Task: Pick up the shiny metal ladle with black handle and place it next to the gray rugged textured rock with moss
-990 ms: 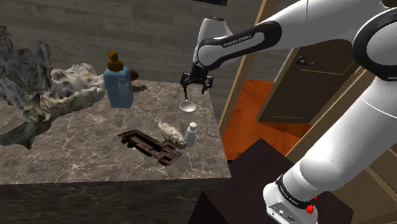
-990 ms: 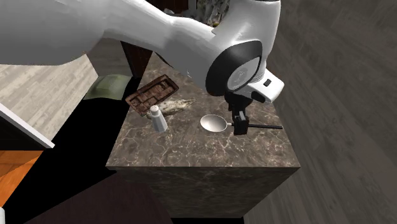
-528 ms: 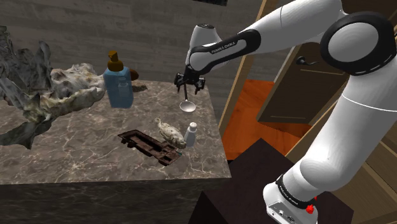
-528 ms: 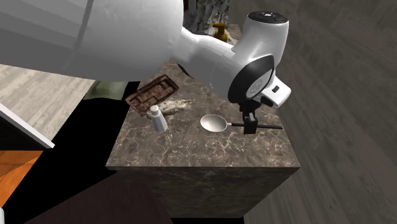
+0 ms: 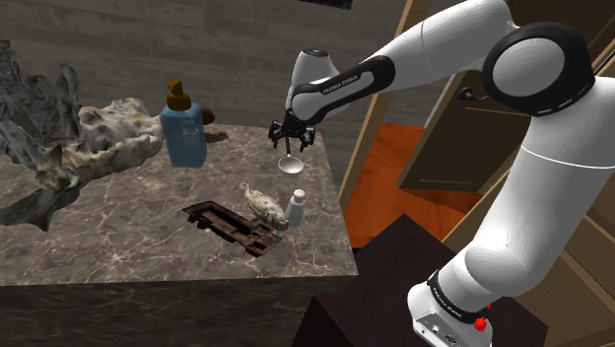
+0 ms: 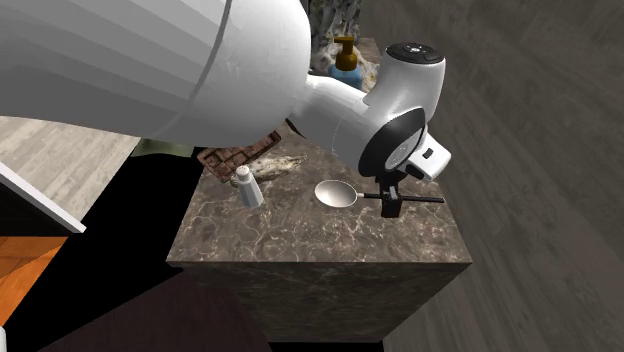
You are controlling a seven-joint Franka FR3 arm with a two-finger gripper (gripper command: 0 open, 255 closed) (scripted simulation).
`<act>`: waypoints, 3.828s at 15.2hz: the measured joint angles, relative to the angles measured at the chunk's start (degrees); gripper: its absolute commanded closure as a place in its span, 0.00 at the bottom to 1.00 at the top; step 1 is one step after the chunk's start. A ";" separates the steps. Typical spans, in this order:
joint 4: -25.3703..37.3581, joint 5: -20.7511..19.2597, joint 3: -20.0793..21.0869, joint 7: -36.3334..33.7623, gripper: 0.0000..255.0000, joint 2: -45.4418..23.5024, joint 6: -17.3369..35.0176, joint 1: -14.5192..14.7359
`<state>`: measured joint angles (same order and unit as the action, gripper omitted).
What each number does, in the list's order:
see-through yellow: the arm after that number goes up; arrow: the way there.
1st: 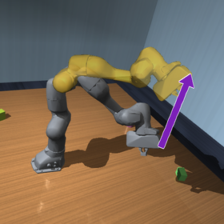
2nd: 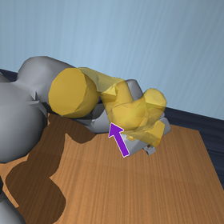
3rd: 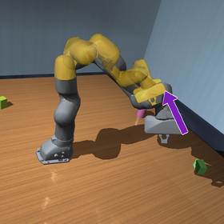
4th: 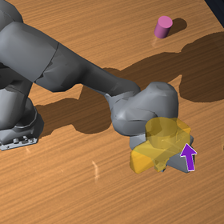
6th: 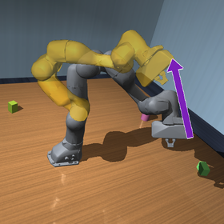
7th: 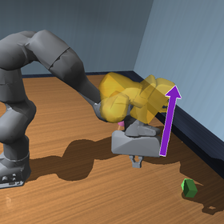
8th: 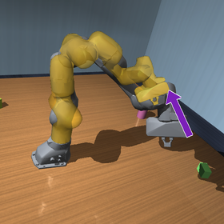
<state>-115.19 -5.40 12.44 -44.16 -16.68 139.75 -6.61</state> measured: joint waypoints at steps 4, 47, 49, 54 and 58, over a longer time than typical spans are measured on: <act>0.03 -0.02 -0.01 -0.02 1.00 -0.05 0.03 0.01; 13.56 3.37 1.03 2.14 1.00 9.28 -22.52 -0.63; 14.55 3.52 1.00 2.33 1.00 9.67 -23.90 -0.71; 17.87 3.66 1.04 2.42 1.00 10.07 -27.61 -0.69; 20.89 3.70 1.03 2.54 1.00 10.05 -30.61 -0.71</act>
<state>-94.31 -1.70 13.47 -41.62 -6.62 109.14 -7.32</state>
